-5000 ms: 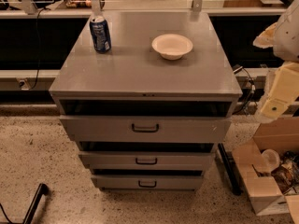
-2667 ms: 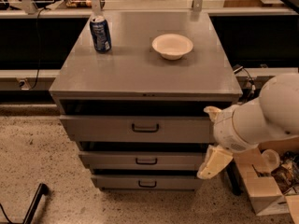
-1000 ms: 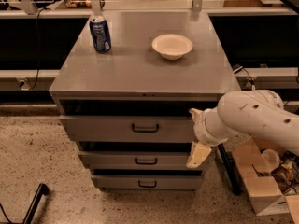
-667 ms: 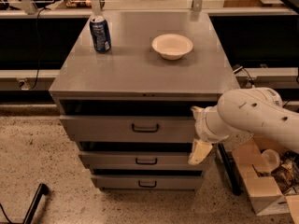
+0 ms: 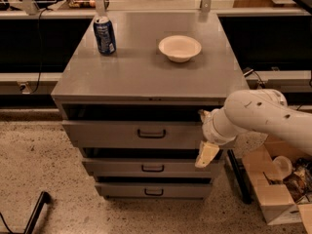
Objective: Open top drawer
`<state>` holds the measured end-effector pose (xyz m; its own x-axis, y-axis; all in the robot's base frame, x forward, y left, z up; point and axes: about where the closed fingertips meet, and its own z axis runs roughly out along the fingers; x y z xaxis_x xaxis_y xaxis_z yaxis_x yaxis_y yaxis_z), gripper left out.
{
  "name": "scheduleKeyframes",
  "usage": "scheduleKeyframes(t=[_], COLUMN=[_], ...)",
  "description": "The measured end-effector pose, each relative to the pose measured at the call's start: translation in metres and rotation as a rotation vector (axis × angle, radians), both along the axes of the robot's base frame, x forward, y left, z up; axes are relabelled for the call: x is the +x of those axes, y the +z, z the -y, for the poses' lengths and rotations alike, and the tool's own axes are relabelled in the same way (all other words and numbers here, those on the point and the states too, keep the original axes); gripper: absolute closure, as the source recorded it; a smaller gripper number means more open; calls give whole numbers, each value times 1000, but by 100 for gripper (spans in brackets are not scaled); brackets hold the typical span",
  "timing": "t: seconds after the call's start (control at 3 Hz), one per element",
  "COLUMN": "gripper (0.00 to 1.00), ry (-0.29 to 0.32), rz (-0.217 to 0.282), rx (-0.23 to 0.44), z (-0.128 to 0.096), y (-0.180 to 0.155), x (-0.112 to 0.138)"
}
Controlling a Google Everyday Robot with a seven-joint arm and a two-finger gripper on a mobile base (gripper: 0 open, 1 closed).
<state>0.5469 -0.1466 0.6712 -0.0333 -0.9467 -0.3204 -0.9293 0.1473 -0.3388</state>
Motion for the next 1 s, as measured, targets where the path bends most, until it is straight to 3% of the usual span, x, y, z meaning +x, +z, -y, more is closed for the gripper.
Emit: scheduleKeyframes(t=[0.67, 1.0], gripper=[27, 29], ry=[0, 8], rz=[-29, -46], rx=[4, -5], z=[-5, -9], y=[-11, -11], x=[2, -13])
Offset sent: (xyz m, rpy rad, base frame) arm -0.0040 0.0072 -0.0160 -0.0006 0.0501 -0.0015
